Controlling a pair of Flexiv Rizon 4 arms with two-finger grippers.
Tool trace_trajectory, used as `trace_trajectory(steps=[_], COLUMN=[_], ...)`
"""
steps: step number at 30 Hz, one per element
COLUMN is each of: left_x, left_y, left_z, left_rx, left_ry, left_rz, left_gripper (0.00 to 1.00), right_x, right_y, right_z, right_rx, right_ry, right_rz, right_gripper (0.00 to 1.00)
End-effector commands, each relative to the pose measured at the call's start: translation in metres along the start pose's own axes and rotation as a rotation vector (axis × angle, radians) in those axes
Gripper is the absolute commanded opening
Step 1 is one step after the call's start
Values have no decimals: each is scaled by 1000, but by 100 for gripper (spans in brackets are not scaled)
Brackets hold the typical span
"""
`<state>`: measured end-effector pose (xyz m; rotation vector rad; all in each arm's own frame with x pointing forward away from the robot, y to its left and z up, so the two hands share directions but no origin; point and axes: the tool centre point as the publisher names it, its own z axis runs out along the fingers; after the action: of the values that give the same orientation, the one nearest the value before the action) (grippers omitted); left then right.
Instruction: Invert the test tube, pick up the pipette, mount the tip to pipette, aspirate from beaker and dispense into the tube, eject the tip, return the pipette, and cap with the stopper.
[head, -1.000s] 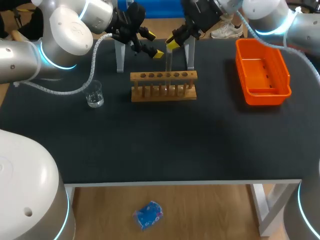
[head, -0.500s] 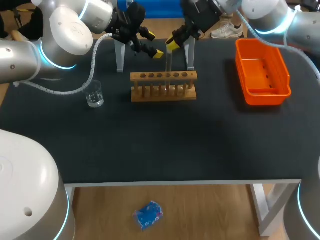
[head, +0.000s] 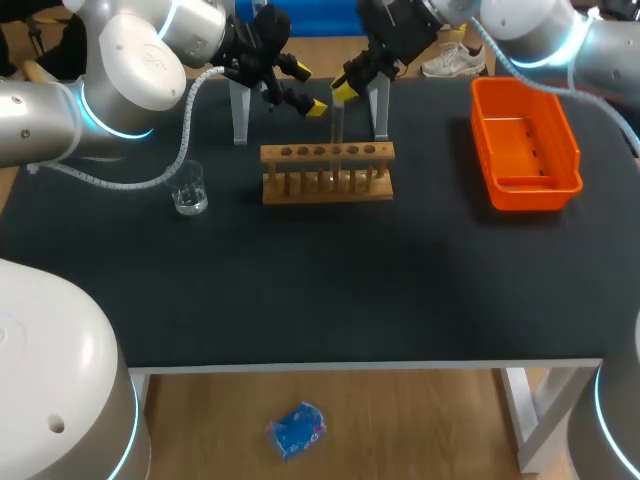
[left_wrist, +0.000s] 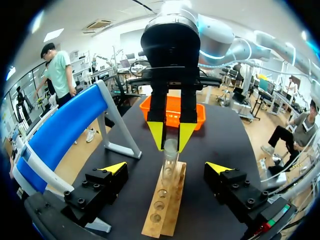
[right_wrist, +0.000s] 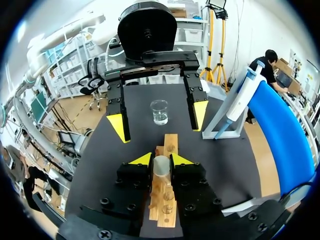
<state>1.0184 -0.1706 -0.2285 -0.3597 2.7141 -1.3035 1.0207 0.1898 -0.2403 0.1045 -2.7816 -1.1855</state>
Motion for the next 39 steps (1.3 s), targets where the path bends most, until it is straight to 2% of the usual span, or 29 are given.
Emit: trace_trajectory(steps=[1,2,3,4,16,21,26,27,28,29,31,37,39], left_x=[0,0,0,0,0,0,0,0,0,0,0,0,0], left_y=[-1,-1,-1,-1,-1,-1,-1,-1,-1,-1,-1,-1,-1], left_z=[-1,-1,-1,-1,-1,-1,-1,-1,-1,-1,-1,-1,-1], left_rx=[-5,-5,-5,-5,-5,-5,-5,-5,-5,-5,-5,-5,-5], left_ry=[2,2,2,2,2,2,2,2,2,2,2,2,2], left_rz=[-2,-2,-2,-2,-2,-2,-2,-2,-2,-2,-2,-2,-2], left_gripper=[100,100,100,100,100,100,100,100,100,100,100,100,100], right_x=[4,5,6,6,15,18,21,22,22,22,23,25,24], right_y=[-18,-18,-18,-17,-10,6,19,21,21,22,24,26,26], right_z=[12,11,11,10,-8,-25,-29,-27,-26,-25,-24,-17,-16], right_rx=[1,-1,-1,-1,-74,-166,-307,-334,-357,-394,-438,-582,-602], right_ry=[-14,-19,-20,-20,-43,-52,-24,-16,-11,-5,-1,7,7], right_rz=[-11,-13,-14,-15,-26,-64,-97,-102,-105,-109,-115,-136,-133], right_gripper=[60,72,96,100,100,100,100,95,57,31,0,0,0])
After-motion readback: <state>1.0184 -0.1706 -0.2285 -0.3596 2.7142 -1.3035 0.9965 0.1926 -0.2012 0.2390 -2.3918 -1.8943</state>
